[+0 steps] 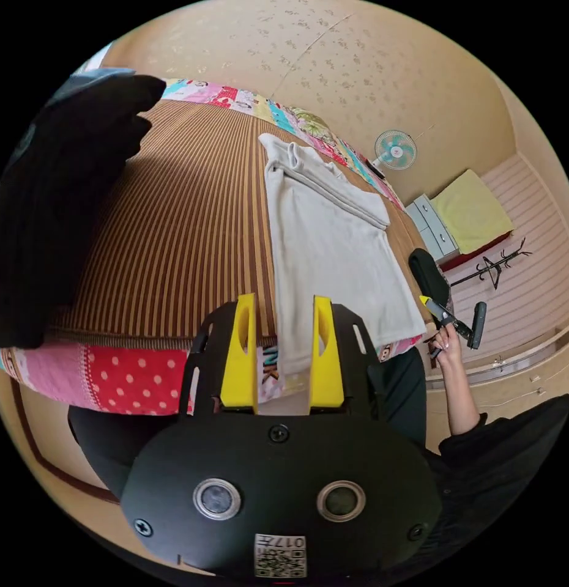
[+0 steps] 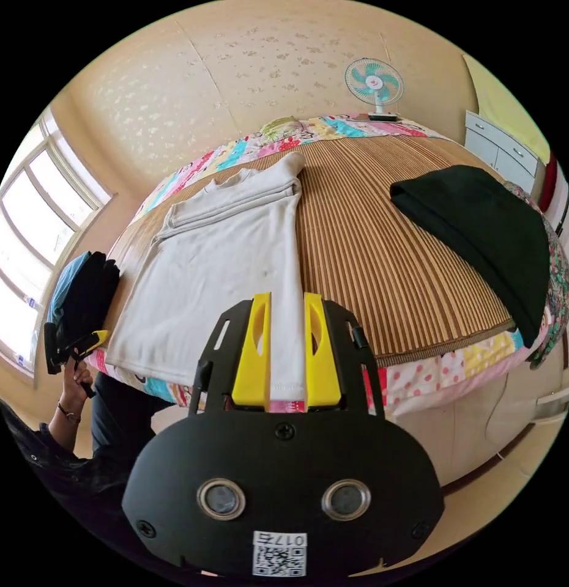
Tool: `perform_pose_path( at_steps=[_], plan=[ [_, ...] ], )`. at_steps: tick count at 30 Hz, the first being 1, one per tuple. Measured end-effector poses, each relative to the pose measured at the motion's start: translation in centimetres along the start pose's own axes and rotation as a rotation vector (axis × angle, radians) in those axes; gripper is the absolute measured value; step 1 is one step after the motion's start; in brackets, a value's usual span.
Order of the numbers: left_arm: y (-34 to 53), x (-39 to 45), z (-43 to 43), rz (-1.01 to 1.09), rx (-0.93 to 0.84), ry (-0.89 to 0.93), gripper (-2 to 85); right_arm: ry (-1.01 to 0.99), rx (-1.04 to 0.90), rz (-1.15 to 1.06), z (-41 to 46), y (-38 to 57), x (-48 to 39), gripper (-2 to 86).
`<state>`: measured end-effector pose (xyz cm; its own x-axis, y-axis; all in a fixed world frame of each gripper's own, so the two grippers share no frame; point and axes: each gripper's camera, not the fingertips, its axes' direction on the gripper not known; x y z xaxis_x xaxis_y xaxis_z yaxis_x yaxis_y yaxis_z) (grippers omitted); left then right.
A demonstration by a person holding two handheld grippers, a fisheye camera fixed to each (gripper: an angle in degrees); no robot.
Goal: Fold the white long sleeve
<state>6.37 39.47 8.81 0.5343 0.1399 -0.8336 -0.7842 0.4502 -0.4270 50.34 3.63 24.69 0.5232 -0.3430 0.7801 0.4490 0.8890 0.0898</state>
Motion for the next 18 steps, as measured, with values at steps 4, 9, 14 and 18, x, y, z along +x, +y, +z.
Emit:
perform_pose_path(
  at_steps=[4,9,14,18],
  plan=[
    [4.0,-1.5,-2.4,-0.076,0.017,0.039,8.8,-0.124,-0.027,0.115,-3.1,5.7,4.2,9.4],
    [4.4,-3.4,-4.1,-0.114,-0.034,0.142,4.8,-0.339,0.04,0.295,-4.3,9.2,9.0,10.8],
    [4.4,-5.7,-8.1,-0.145,0.004,0.327,4.4,-0.517,-0.011,0.443,-2.9,10.1,13.0,9.3],
    [4.1,-6.4,-11.3,-0.123,0.047,0.423,4.2,-0.544,0.009,0.445,-4.4,10.6,13.6,4.9]
  ],
)
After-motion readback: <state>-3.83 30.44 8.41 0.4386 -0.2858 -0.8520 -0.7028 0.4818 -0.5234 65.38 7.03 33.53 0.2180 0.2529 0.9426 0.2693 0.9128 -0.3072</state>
